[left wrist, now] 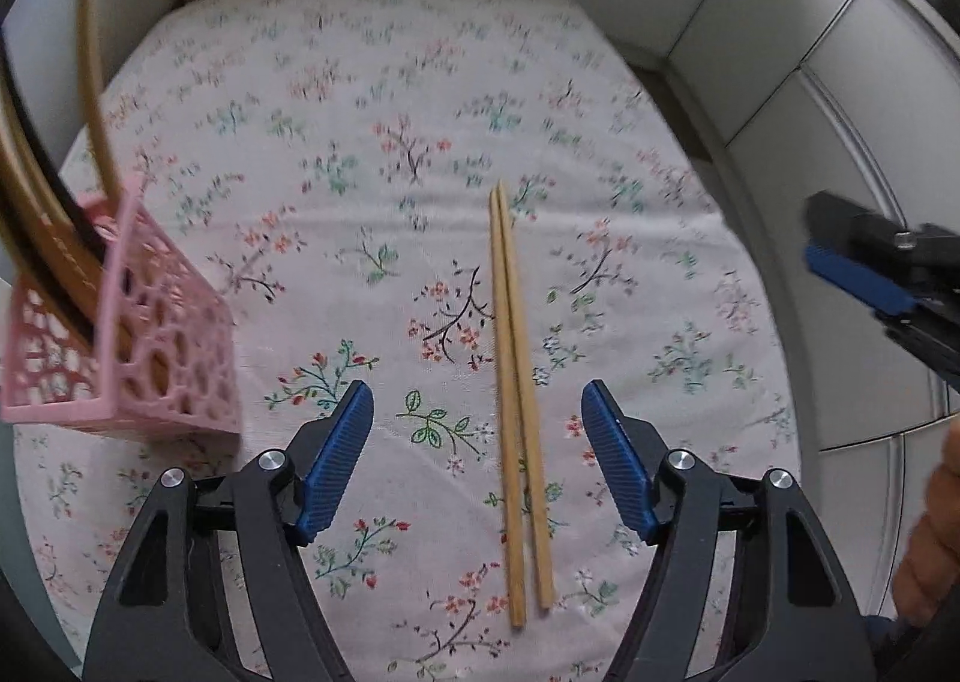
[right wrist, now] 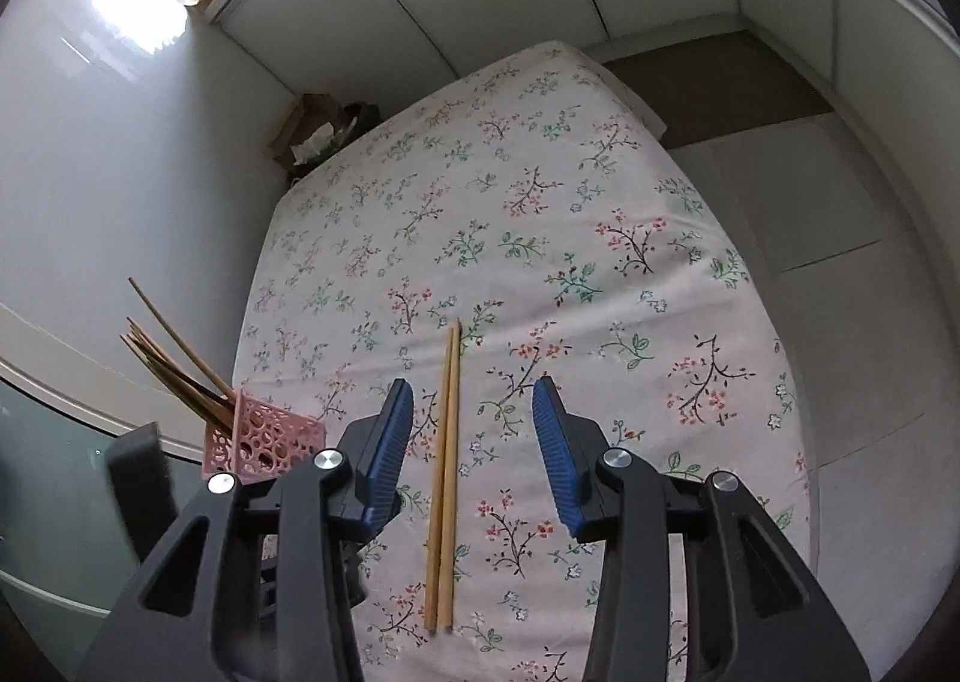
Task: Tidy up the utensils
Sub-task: 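Move the right tool back to the last two wooden chopsticks, then grasp one wooden chopstick with the right tool and lift it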
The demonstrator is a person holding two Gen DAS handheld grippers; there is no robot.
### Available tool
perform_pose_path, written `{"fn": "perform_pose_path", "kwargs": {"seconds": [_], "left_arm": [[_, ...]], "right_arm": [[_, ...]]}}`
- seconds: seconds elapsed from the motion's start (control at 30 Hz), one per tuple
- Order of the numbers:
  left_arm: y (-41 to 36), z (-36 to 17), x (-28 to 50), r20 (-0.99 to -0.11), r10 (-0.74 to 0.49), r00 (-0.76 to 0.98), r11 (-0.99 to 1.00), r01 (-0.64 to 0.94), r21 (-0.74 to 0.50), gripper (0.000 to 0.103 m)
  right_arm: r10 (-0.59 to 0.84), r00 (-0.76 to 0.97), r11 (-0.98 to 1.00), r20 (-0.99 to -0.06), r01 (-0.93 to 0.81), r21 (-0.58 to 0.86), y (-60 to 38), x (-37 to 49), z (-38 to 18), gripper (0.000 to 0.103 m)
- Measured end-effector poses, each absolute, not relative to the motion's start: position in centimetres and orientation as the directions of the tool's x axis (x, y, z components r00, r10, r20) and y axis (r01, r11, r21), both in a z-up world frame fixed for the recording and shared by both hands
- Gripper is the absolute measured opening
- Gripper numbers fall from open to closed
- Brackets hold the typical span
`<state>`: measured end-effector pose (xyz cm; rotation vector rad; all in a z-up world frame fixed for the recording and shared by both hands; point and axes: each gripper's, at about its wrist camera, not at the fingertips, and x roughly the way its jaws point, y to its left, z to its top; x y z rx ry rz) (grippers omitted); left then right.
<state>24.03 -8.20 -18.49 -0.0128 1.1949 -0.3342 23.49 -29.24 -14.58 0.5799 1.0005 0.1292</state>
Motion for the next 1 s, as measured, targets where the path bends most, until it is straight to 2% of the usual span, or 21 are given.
{"fn": "perform_pose_path", "kwargs": {"seconds": [0.1,0.33,0.4,0.6,0.7,0.73,0.77,0.9,1.0], "left_arm": [[-8.4,-19.8,24.5,-0.924,-0.229,0.307,0.958,0.239,-0.158,0.068],[-9.0,-21.8,25.5,-0.940,-0.203,0.274,0.960,0.247,-0.135,0.046],[-9.4,-21.9,25.8,-0.940,-0.187,0.285,0.958,0.263,-0.111,0.045],[-11.4,-22.4,26.5,-0.940,-0.122,0.319,0.949,0.315,-0.016,0.033],[-11.8,-22.4,27.2,-0.939,-0.136,0.315,0.946,0.324,-0.028,0.020],[-12.0,-22.3,27.4,-0.939,-0.139,0.314,0.944,0.328,-0.030,0.009],[-12.1,-22.3,27.7,-0.939,-0.147,0.311,0.941,0.335,-0.037,0.006],[-11.3,-22.5,28.2,-0.933,-0.191,0.305,0.945,0.313,-0.092,0.006],[-10.6,-20.6,27.5,-0.906,-0.236,0.352,0.944,0.305,-0.127,0.006]], "right_arm": [[0.364,0.541,0.840,-0.758,0.162,0.518,-29.3,23.7,-14.7,0.042],[0.364,0.542,0.841,-0.758,0.158,0.517,-29.2,23.9,-14.7,0.042],[0.363,0.540,0.844,-0.760,0.156,0.514,-29.0,23.9,-14.7,0.042],[0.340,0.521,0.863,-0.783,0.158,0.480,-28.2,24.3,-15.1,0.042],[0.329,0.511,0.869,-0.794,0.166,0.467,-28.2,24.6,-15.5,0.042],[0.325,0.508,0.868,-0.798,0.175,0.465,-28.3,24.7,-15.7,0.042],[0.323,0.505,0.867,-0.800,0.181,0.465,-28.4,24.7,-15.8,0.042],[0.326,0.482,0.868,-0.813,0.187,0.459,-28.5,25.0,-16.6,0.040],[0.314,0.444,0.883,-0.839,0.188,0.430,-28.2,25.3,-17.6,0.037]]}}
